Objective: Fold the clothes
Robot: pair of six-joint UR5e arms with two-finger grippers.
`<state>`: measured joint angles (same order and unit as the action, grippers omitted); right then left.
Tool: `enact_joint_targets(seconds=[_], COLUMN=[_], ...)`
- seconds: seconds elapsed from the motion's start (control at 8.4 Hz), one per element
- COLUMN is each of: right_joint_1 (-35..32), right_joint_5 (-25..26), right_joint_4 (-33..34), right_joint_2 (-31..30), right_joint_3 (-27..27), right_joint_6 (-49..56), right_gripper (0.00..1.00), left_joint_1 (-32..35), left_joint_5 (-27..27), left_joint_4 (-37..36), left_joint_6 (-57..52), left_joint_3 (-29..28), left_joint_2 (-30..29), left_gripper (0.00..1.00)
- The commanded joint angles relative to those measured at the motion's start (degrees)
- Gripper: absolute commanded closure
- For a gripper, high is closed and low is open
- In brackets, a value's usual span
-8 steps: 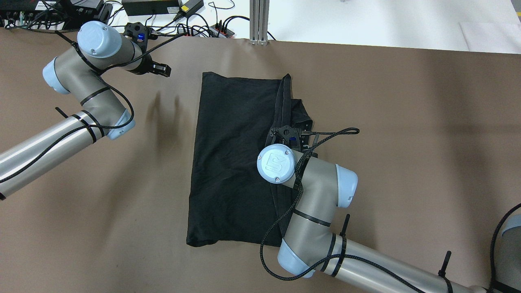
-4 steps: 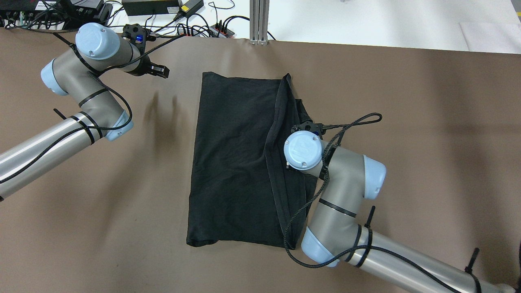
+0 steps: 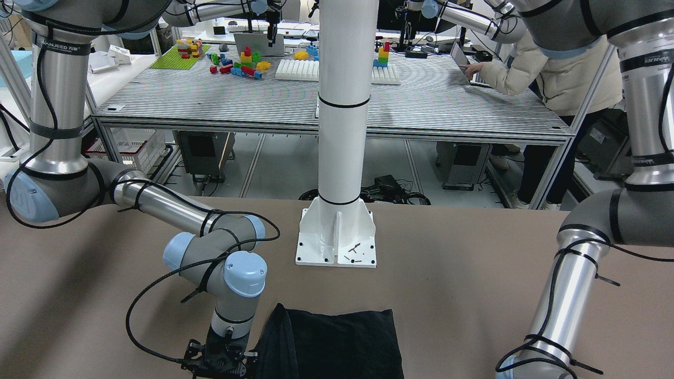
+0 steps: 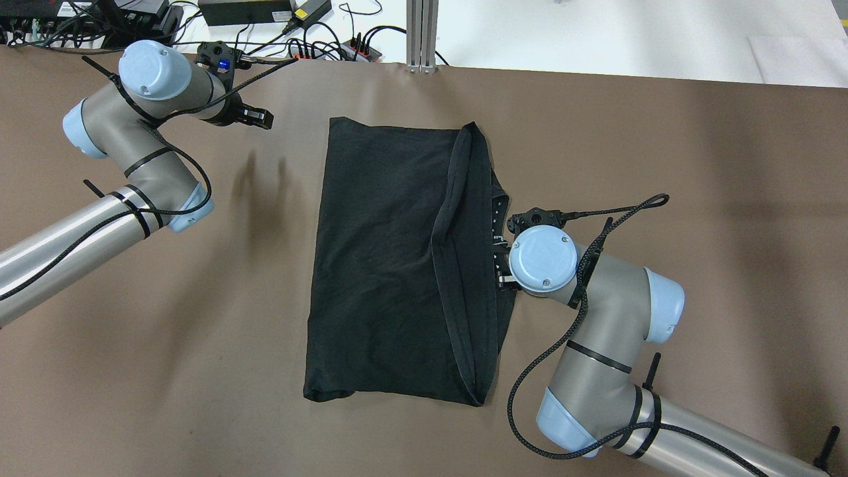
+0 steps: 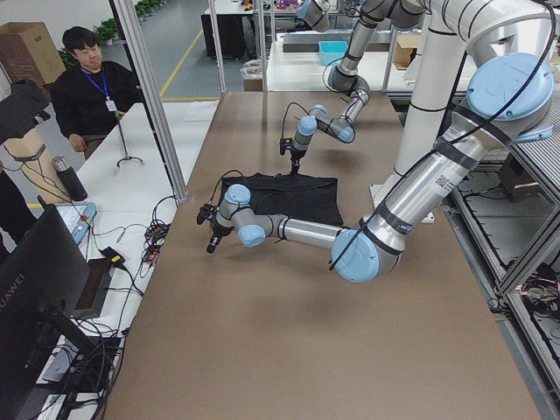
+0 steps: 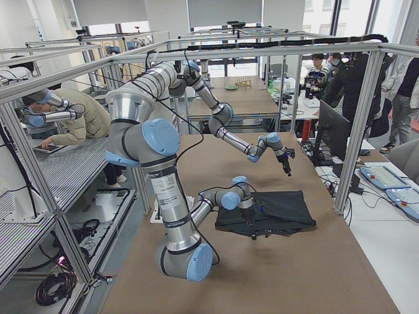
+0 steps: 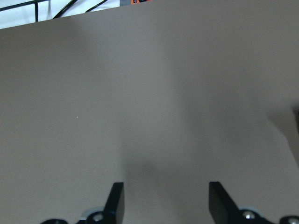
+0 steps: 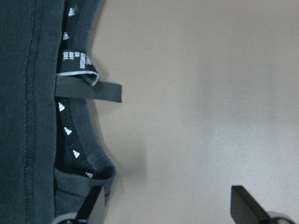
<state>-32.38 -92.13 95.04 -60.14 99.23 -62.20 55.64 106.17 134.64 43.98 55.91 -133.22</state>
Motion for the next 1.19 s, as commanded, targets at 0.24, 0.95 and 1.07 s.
enact_joint_targets(seconds=[0.24, 0.95, 1.07], right_joint_1=[5.11, 13.83, 14.01], right_joint_5=[-1.31, 4.59, 4.85], right_joint_4=[0.23, 5.68, 5.68], right_joint_2=[7.65, 7.05, 6.97], right_joint_3=[1.14, 1.14, 1.14], right_joint_6=[-1.69, 11.21, 11.40], right_gripper=[0.05, 0.27, 0.34], left_joint_1=[0.00, -0.09, -0.09], left_joint_5=[-0.09, -0.09, -0.09], left_joint_4=[0.01, -0.08, -0.08], left_joint_6=[0.05, -0.13, -0.13], left_joint_3=[0.07, -0.01, -0.02], left_joint_2=[-0.02, -0.02, -0.02], left_gripper=[0.31, 0.31, 0.31])
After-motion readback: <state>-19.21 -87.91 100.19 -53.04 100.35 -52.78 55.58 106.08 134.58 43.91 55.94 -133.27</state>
